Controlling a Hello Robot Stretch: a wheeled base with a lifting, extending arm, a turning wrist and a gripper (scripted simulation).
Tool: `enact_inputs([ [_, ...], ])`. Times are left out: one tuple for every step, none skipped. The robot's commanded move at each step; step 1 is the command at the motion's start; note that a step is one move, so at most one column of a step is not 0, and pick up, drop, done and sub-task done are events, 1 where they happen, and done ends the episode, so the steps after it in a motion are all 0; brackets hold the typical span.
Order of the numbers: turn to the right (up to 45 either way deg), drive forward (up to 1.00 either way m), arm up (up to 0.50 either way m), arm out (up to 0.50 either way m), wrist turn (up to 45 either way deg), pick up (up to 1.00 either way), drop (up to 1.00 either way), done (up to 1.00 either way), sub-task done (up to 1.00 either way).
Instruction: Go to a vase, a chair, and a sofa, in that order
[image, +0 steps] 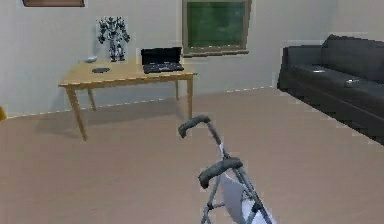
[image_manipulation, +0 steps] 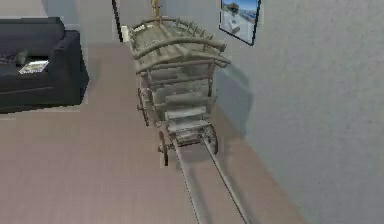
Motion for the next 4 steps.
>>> enact_inputs([
  [-45.0, 0.0, 0.0, 0.0, 0.0, 0.0, 0.0, 0.0, 0.0],
  [-30.0, 0.0, 0.0, 0.0, 0.0, 0.0, 0.0, 0.0, 0.0],
  [0.0, 0.5, 0.0, 0.0, 0.0, 0.0, 0.0, 0.0, 0.0],
  [45.0, 0.0, 0.0, 0.0, 0.0, 0.0, 0.0, 0.0, 0.0],
])
